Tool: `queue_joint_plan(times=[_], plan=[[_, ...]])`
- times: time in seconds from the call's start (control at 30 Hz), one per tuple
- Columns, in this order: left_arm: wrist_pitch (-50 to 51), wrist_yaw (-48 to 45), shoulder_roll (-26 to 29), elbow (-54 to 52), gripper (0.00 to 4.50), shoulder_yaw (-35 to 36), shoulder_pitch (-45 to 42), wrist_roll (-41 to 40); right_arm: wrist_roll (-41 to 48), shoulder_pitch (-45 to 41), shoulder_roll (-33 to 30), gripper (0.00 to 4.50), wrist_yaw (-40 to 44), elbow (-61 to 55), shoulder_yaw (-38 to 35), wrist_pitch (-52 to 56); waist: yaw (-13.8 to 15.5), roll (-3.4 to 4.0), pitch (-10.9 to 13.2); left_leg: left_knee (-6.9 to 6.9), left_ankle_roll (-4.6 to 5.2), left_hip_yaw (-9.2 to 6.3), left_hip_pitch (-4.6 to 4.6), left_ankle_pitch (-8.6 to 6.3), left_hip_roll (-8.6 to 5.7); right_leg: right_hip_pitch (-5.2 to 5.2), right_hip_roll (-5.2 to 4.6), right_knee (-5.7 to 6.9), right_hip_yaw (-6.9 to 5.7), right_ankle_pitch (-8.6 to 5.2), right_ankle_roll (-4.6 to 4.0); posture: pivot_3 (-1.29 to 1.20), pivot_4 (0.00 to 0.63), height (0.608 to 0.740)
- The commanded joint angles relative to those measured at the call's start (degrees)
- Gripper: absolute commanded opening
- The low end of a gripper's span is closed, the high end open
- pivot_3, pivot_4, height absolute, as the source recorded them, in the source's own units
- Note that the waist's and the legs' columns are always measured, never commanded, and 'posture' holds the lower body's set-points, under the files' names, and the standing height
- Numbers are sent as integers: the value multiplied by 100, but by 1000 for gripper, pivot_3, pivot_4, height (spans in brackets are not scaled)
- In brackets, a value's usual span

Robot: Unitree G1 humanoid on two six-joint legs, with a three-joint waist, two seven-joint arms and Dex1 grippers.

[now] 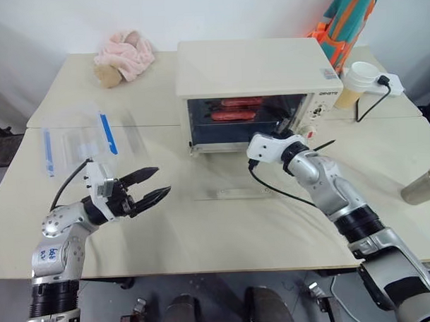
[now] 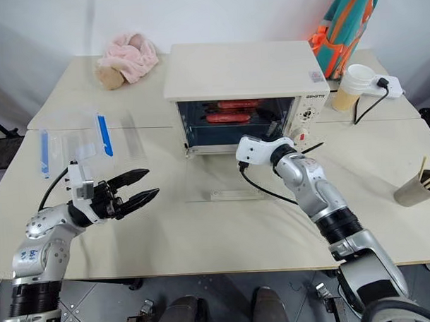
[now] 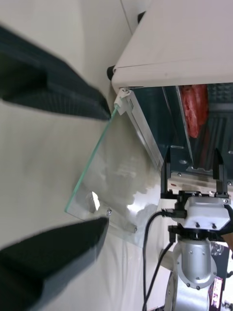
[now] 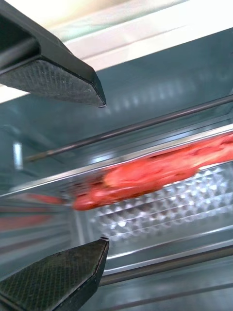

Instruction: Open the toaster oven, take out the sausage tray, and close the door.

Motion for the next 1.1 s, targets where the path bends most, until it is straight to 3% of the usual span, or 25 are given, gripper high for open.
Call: queue_joint_plan(times=[0.03,0.07,0.17,0.53,0.73,0.83,1.1], plan=[[-127,206,-76,-266,4478,93,52,-112,-355,-268,126,4500,-354,177,-23,76,1,0,0,0,0,-1,0,0,0,0,1,1,-1,0,0,0,150,740],[-141,243,-95,-272,4478,87,47,-119,-455,-319,159,4500,-446,251,-8,105,-1,0,0,0,-1,-1,1,0,1,0,4,3,-3,0,0,0,150,740],[-173,362,-145,-247,4500,114,-9,-161,-624,-400,224,3891,-558,383,-33,243,-2,0,0,0,-1,0,1,1,0,0,3,3,-3,0,0,0,150,740],[-198,426,-162,-221,4500,7,-74,-168,-921,-402,297,406,-640,321,-35,395,-14,1,1,-2,-2,4,-2,0,0,-6,4,2,-1,0,0,0,150,740],[-203,405,-182,-169,4500,-46,-121,-164,-978,-394,338,406,-574,324,-27,424,-17,2,1,-5,-2,5,-4,0,1,-11,5,3,1,0,0,0,150,740],[-195,407,-190,-161,4500,-67,-148,-169,-986,-386,342,12,-582,305,-52,449,-17,1,1,-5,-2,5,-5,0,1,-11,6,3,0,0,0,0,150,740],[-248,379,-211,-109,4500,-100,-192,-137,-1005,-396,258,12,-445,42,-126,357,-17,1,1,-5,-2,5,-5,0,1,-11,6,3,0,0,0,0,150,740]])
